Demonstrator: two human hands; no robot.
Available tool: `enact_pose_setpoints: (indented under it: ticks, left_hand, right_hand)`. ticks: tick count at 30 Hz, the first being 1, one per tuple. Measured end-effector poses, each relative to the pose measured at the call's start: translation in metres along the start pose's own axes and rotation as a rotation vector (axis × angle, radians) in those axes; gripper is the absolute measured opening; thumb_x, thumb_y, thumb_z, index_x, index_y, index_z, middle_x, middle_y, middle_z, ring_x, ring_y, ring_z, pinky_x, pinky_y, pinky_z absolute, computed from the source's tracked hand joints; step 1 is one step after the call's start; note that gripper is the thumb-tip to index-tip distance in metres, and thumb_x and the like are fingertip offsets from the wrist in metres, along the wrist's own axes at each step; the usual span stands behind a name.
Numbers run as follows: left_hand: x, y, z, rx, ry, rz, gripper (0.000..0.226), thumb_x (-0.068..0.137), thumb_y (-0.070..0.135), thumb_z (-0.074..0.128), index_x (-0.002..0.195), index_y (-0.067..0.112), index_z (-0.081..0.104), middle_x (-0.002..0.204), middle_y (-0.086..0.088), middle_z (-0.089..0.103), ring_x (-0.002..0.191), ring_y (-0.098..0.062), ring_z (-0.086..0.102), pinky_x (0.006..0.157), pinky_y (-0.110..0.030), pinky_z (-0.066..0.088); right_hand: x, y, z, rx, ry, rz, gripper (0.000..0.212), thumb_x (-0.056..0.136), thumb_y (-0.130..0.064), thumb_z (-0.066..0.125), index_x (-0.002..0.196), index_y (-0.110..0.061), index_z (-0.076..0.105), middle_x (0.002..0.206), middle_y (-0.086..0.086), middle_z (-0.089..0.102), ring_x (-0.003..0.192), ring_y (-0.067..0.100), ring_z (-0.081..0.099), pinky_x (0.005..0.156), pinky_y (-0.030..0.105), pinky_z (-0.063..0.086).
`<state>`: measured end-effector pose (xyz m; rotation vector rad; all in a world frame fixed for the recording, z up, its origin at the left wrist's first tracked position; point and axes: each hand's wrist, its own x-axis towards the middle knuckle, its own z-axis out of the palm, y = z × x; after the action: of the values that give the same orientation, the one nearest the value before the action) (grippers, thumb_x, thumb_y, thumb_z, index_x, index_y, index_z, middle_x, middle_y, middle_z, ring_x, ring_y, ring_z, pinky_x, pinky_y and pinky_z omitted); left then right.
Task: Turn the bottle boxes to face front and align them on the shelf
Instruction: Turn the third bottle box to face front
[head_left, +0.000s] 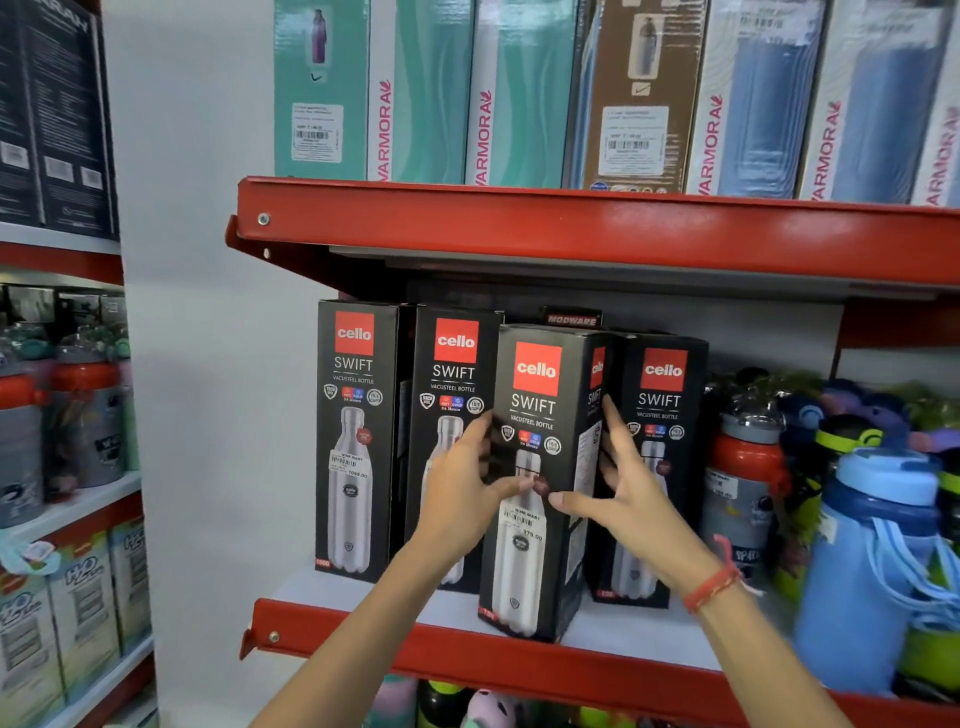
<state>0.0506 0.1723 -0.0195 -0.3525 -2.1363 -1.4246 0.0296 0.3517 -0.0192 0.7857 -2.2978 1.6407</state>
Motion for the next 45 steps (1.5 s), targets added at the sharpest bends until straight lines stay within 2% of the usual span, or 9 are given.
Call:
enact_pose_setpoints:
  ticks: [4,8,11,14,24,30,37,41,45]
  left_hand:
    - [0.002,0.000,0.015,0.018,0.160,0.003,0.077,0.071,0.002,0.080,0.138,0.017,0.047,0.101,0.012,0.068,0.094,0.005,0.064,0.093,-0.025,0.053]
    - [0.013,0.002,0.037,0.095,0.309,0.005,0.073,0.077,-0.003,0.072,0.141,0.015,0.042,0.117,-0.008,0.070,0.106,-0.019,0.066,0.098,-0.034,0.050]
    - [0.023,0.002,0.051,0.195,0.327,-0.039,0.072,0.084,-0.009,0.060,0.146,0.015,0.033,0.119,-0.009,0.066,0.091,-0.013,0.064,0.091,-0.028,0.051]
    - [0.030,-0.004,0.058,0.273,0.281,-0.068,0.073,0.086,-0.012,0.048,0.149,0.016,0.025,0.118,-0.011,0.065,0.092,-0.022,0.068,0.089,-0.040,0.054]
    - [0.038,-0.013,0.053,0.644,0.145,-0.039,0.074,0.088,-0.007,0.053,0.149,0.001,0.012,0.101,-0.020,0.066,0.091,-0.036,0.065,0.074,-0.041,0.050]
    - [0.039,-0.009,0.045,0.709,0.051,-0.015,0.070,0.092,-0.004,0.049,0.149,0.001,0.009,0.111,-0.018,0.066,0.097,-0.034,0.063,0.089,-0.039,0.043]
    - [0.022,0.003,0.001,0.414,0.188,0.268,0.039,0.092,0.011,0.056,0.131,0.007,0.054,0.116,-0.014,0.071,0.106,-0.028,0.065,0.091,-0.035,0.048]
    - [0.004,-0.019,-0.044,0.236,0.414,0.323,0.023,0.093,0.012,0.055,0.114,0.014,0.066,0.104,0.001,0.074,0.093,-0.009,0.068,0.086,-0.029,0.052]
    - [-0.023,-0.073,-0.087,0.064,0.569,0.094,0.027,0.098,0.022,0.045,0.124,0.018,0.054,0.129,0.000,0.057,0.120,-0.017,0.054,0.101,-0.034,0.044]
  right_hand:
    - [0.020,-0.008,-0.003,-0.131,-0.015,0.004,0.113,0.076,-0.002,0.072,0.147,-0.039,-0.007,0.112,-0.031,0.056,0.108,-0.003,0.056,0.105,0.035,0.040]
    - [0.043,-0.017,0.003,-0.342,0.087,-0.020,0.108,0.078,0.000,0.068,0.148,-0.027,-0.010,0.123,0.000,0.063,0.105,0.007,0.056,0.086,0.013,0.037]
    - [0.055,-0.011,0.010,-0.419,0.184,-0.006,0.105,0.078,0.006,0.063,0.148,-0.022,-0.010,0.128,0.011,0.059,0.109,0.024,0.060,0.084,0.024,0.044]
    - [0.058,-0.001,0.017,-0.448,0.271,0.010,0.103,0.077,0.008,0.061,0.148,-0.021,-0.008,0.133,0.012,0.054,0.108,0.027,0.059,0.082,0.026,0.043]
    - [0.053,-0.001,0.022,-0.589,0.398,-0.073,0.098,0.080,0.001,0.062,0.149,-0.020,-0.005,0.133,0.015,0.052,0.106,0.032,0.059,0.085,0.039,0.048]
    - [0.049,-0.010,0.026,-0.563,0.452,-0.071,0.086,0.084,-0.006,0.060,0.150,-0.016,0.005,0.139,0.017,0.046,0.108,0.035,0.058,0.086,0.040,0.048]
    - [0.037,-0.046,0.054,-0.472,0.618,-0.209,0.065,0.085,-0.008,0.054,0.144,-0.017,0.029,0.142,0.008,0.040,0.120,0.023,0.049,0.096,0.038,0.044]
    - [0.027,-0.057,0.102,-0.186,0.428,-0.292,0.050,0.088,-0.007,0.054,0.135,-0.021,0.044,0.124,-0.001,0.056,0.105,0.004,0.056,0.089,0.024,0.049]
    - [0.005,-0.030,0.170,-0.139,0.125,-0.063,0.044,0.092,-0.014,0.051,0.136,-0.018,0.045,0.127,0.003,0.061,0.107,0.008,0.059,0.097,0.028,0.046]
